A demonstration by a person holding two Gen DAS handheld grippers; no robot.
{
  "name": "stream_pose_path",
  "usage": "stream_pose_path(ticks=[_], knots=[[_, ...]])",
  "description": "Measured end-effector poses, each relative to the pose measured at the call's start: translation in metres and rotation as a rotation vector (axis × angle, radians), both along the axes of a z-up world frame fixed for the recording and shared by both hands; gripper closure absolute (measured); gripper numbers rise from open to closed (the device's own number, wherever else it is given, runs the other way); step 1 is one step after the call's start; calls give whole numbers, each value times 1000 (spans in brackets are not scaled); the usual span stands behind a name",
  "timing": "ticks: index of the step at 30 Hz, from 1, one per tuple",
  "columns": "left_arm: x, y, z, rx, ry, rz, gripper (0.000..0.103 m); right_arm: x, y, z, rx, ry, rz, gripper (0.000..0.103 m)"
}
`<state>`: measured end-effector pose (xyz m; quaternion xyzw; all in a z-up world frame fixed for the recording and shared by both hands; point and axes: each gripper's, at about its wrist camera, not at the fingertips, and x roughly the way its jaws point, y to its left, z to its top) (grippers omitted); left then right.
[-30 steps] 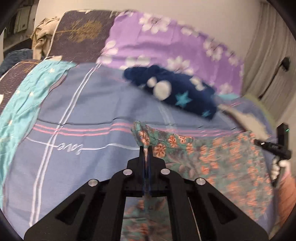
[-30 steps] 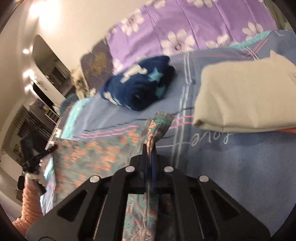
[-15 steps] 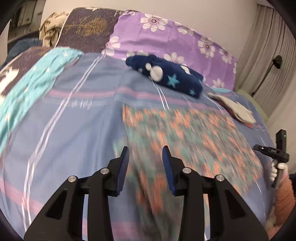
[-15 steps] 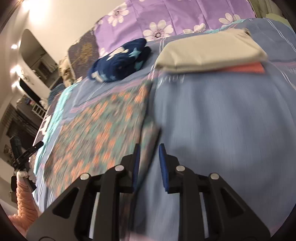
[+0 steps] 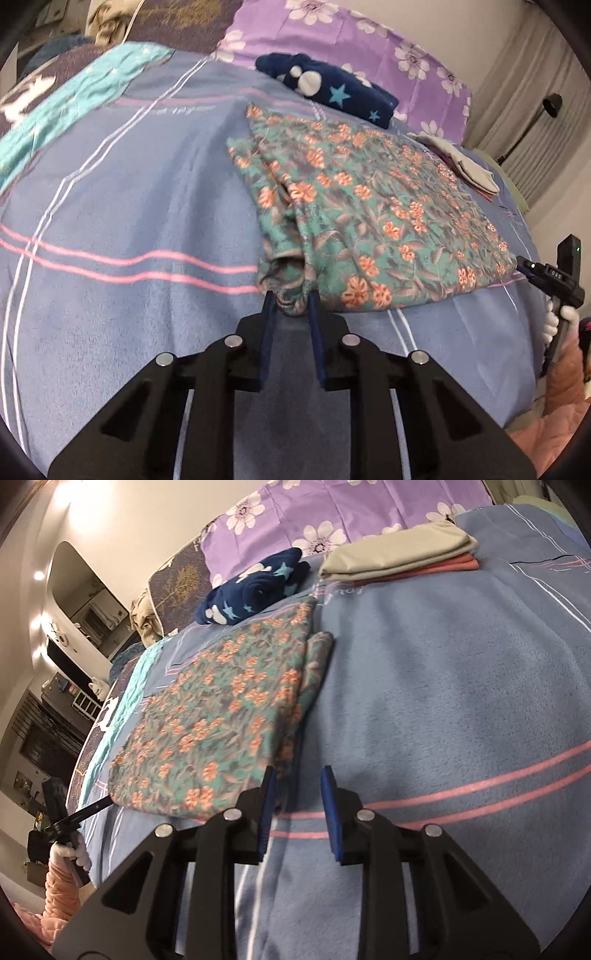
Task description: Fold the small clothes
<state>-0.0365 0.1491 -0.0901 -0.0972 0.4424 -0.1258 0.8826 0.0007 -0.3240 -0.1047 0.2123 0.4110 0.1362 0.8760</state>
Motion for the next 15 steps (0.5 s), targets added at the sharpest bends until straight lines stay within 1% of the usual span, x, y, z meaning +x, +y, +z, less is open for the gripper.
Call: stream_pose_path(ticks=[2,5,6,7,9,11,12,13,14,15], knots=[[0,-8,1,53,-11,-19,82,-5,1,1,5,-5,5,76],[7,-15,-3,119,-4,-34,82,-8,0,-2,16,-1,4,75],[8,-16,-2,120,-6,-37,97,-10,0,-3,20,1,2,75],[9,-16,1,122,-14,-34,97,-13,0,-4,23,4,-1,75],[1,-12,16,128,-60,-30,97,-15,0,-5,25,4,-6,75],[-8,-3,28,141,-83,-48,97,-16,1,-3,20,-3,-9,74],[-9,2,27,155,-74,-49,97,-18,0,-3,17,-8,-11,74],[-9,5,24,173,-56,-41,103,-20,-2,-3,17,-10,-15,73],[-9,9,17,215,-23,-23,103,-21,-5,-4,18,-8,-22,73],[-10,13,9,236,8,-16,103,-21,-7,-5,21,-6,-29,73]])
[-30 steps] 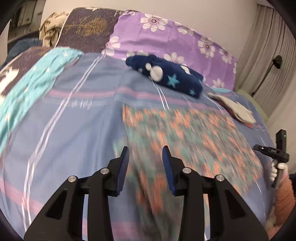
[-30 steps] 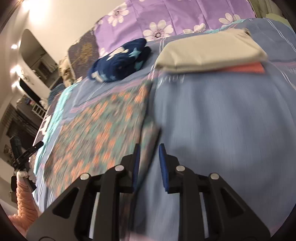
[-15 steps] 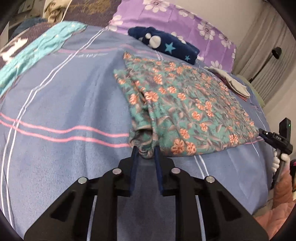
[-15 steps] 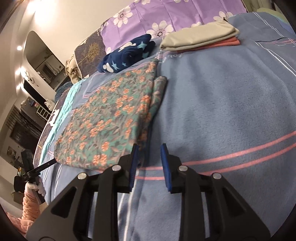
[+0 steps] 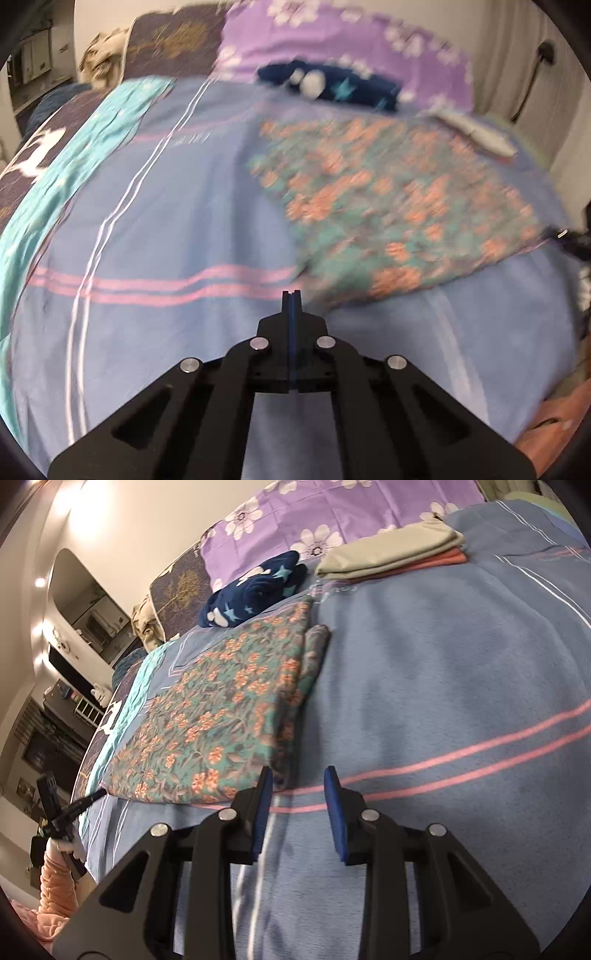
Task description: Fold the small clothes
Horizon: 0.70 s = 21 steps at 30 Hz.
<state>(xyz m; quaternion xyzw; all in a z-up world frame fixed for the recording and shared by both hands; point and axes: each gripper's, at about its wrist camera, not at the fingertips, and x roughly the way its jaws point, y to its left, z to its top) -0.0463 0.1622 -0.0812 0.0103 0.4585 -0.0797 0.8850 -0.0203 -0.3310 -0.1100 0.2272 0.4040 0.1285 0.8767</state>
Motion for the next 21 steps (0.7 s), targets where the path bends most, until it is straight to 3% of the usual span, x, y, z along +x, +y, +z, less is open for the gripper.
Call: stream_pose_path(ticks=[3,7,11,13,15,17,21], knots=[[-6,8,-9,-1,35,44,103,0,-6,-6,11,14,-17,73],[-9,-8,20,-67,-64,31,103,2,-5,-7,-8,16,6,73],[0,-89,55,-74,-157,-181,102,9,-6,-5,-16,9,13,73],[6,-134,59,-104,-155,-283,79,9,-5,-4,-8,-4,26,72],[13,-196,54,-96,-136,-425,69,7,-1,-6,-3,-16,57,73],[14,-243,45,-52,-117,-527,65,6,-1,-7,-13,-18,66,72],[13,-336,24,123,-150,-672,62,11,-16,-7,-11,-13,35,72]])
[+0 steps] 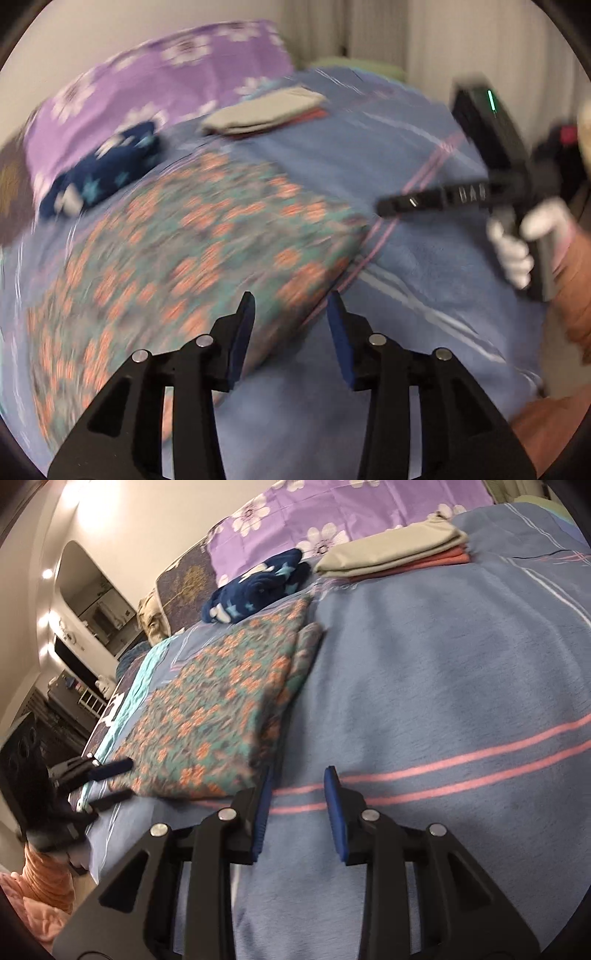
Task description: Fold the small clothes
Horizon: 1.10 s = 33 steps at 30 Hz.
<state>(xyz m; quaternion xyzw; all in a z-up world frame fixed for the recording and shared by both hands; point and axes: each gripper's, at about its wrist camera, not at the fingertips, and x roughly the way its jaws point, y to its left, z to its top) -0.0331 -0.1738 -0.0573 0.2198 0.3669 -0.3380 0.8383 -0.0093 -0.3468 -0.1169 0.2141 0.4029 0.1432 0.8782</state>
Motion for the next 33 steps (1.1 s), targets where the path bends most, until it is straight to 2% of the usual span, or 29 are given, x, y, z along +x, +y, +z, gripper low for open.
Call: stream_pose_path(ticks=[5,9,11,15,17,18,19,22,26,27,28,29,30,31,33], knots=[[10,-65,-18,126,-66,-17,62,25,-18,8,21,15,-22,72],[11,-88,-22,148,-84,-23,59,52,-17,8,20,50,28,72],[8,-96,-25,174,-101,-42,50,74,-16,5,12,86,53,72],[11,-105,-31,243,-172,-7,48,117,-15,-5,77,150,103,72],[17,-99,-26,218,-162,15,61,133,-11,-7,84,160,121,72],[21,-95,-22,192,-146,23,86,137,-9,-8,80,164,128,71],[22,-91,-16,164,-128,34,92,145,-5,-9,69,166,141,70],[29,-77,-2,87,-93,59,92,162,4,-11,49,163,162,66],[41,-63,0,24,0,88,92,178,3,-15,94,165,147,66],[41,-62,0,13,14,92,92,181,3,-16,105,162,144,70],[41,-62,0,-8,42,90,93,184,3,-16,112,156,134,94],[40,-62,-1,-22,56,83,93,186,3,-16,120,147,123,99],[38,-64,0,-33,63,68,93,186,1,-14,144,134,116,99],[32,-67,0,-29,56,46,93,183,-1,-6,171,89,106,99],[23,-76,-4,6,22,1,93,175,-1,9,161,20,104,99]])
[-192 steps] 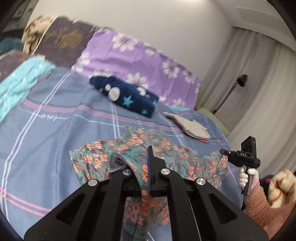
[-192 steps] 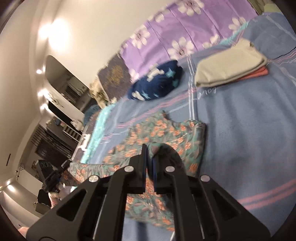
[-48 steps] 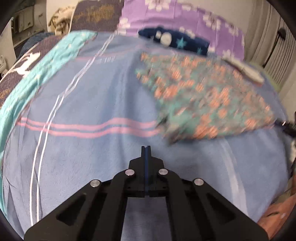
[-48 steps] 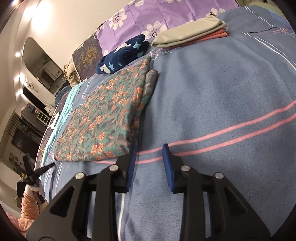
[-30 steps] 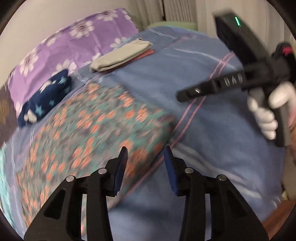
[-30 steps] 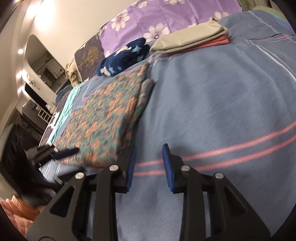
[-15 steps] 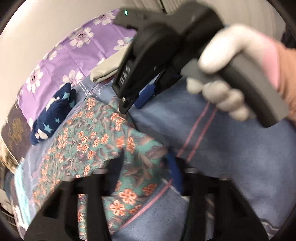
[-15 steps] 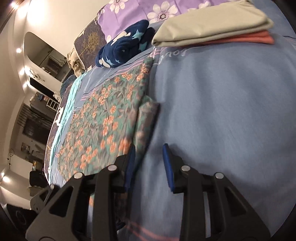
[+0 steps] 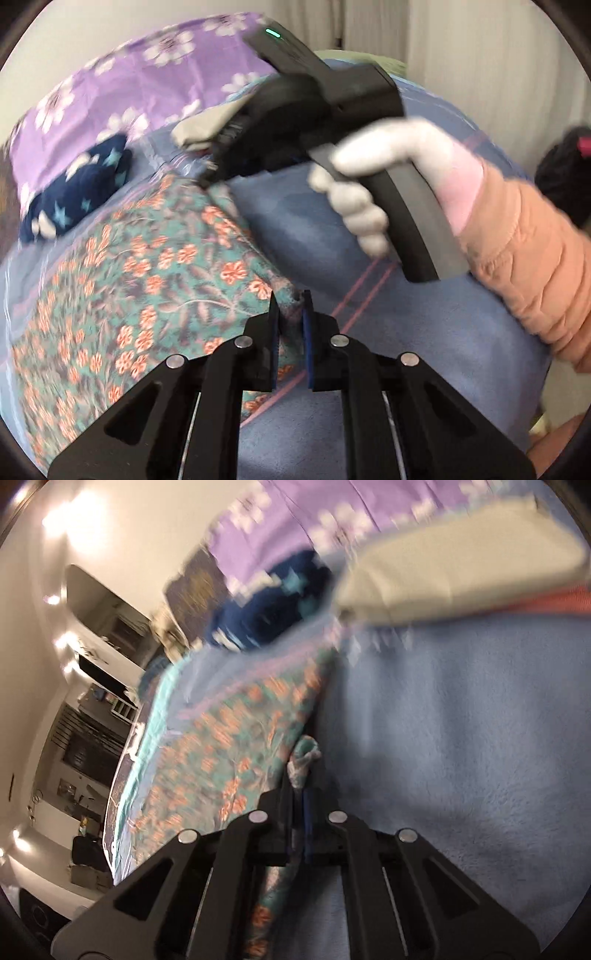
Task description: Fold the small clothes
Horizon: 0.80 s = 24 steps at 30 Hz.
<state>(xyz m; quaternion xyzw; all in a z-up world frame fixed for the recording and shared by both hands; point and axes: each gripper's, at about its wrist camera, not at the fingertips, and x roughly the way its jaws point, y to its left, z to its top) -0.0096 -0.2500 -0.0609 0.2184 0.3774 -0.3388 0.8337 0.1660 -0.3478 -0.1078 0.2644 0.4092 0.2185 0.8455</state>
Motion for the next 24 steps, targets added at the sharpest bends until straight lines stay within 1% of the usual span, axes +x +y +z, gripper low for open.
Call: stream_pose_path(ticks=[1,2,4,6,7,9,10,11,13,14,15,16,17,18,20,21,22,24], knots=[[-1,-4,-3,14,0,-14,93,-2,2,7,-26,-22,-2,99],[0,-7,-9,25,9,-26,93,-1,4,8,-47,-26,0,99],[3,-11,-21,43,35,-36,93,9,6,-4,-82,26,-4,99],[3,-14,-32,56,57,-45,93,20,6,-28,-95,98,-3,99],[1,-14,-34,61,59,-52,93,21,3,-39,-74,114,-4,100],[-5,-14,-35,67,53,-75,93,16,-6,-43,2,101,-10,99],[-7,-14,-35,71,49,-81,93,13,-9,-41,3,99,-16,97],[-9,-14,-35,73,46,-83,93,9,-10,-35,-22,91,-29,95],[-11,-14,-36,67,47,-85,91,-2,-12,-22,-96,56,-60,86],[-13,-14,-36,59,49,-87,88,-9,-12,-16,-127,43,-75,85],[-15,-13,-35,48,51,-92,82,-19,-12,-8,-155,31,-87,85],[-16,-13,-33,36,50,-95,79,-26,-13,-3,-160,26,-88,85],[-19,-11,-30,22,50,-96,78,-35,-12,4,-154,14,-79,85],[-21,-10,-27,13,51,-96,78,-44,-10,9,-142,-3,-55,85],[-30,-2,-16,-24,65,-91,78,-64,3,18,-127,-45,26,85],[-33,4,-12,-37,73,-87,78,-77,11,21,-123,-67,75,87],[-36,10,-8,-46,75,-80,78,-85,12,21,-122,-75,100,89],[-41,29,-3,-60,72,-59,76,-98,25,19,-119,-69,147,89]])
